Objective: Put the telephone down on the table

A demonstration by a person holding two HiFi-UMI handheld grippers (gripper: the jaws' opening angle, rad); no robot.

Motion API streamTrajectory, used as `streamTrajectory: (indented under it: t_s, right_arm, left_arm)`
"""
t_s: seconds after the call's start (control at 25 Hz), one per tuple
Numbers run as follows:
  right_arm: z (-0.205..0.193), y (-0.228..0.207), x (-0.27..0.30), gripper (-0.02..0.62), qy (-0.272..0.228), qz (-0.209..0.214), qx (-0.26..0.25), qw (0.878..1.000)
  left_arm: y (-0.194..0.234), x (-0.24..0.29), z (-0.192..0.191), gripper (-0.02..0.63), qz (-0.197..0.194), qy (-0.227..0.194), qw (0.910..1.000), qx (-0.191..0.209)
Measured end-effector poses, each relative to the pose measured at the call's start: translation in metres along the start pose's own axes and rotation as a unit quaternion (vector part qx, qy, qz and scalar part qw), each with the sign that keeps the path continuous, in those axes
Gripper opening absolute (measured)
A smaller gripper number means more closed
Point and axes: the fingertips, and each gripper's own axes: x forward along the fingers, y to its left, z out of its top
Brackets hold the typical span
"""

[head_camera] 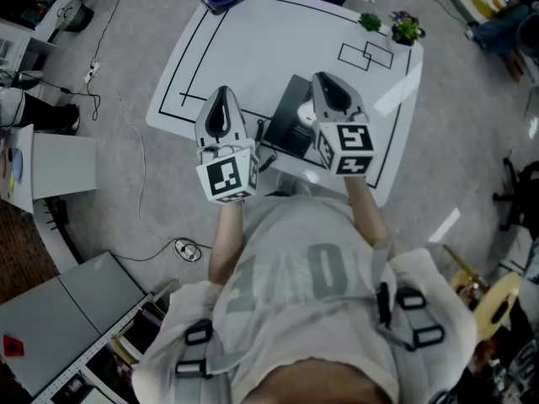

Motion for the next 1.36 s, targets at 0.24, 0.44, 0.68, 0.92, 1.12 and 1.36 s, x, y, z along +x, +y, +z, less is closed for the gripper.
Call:
streamTrajectory:
  t_s: [0.24,0.44,0.68,0.92,1.12,1.36]
  right_arm:
    - [-0.018,0.014,0.002,0.011,0.027,0.007,-0.010,1.000]
    - [-0.034,0.028,0.004,0.008,0.049,0.020,-0.024,0.998]
    - [-0.041,0.039,0.005,0.008,0.058,0.034,-0.019,0.998]
    - [-0.044,0.036,0.003,0.008,0.062,0.028,-0.012,0.998]
    - [-0.044,0.034,0.003,0.008,0.059,0.022,-0.009,0.998]
    - [-0.045,0.031,0.001,0.008,0.061,0.015,-0.008,0.998]
  left_arm:
    - [0.004,-0.001,-0.002,0.009,-0.002,0.002,1.0000,0.004]
    - [0.008,-0.002,-0.007,0.009,0.002,0.010,0.9999,0.004]
    - [0.010,-0.002,-0.010,0.009,0.000,0.006,1.0000,0.003]
    - [0.011,-0.004,-0.013,0.009,-0.002,0.014,0.9999,0.006]
    - [0.014,-0.003,-0.016,0.009,-0.002,0.015,0.9999,0.001]
    - [0.014,-0.003,-0.016,0.009,-0.004,0.015,0.9999,-0.001]
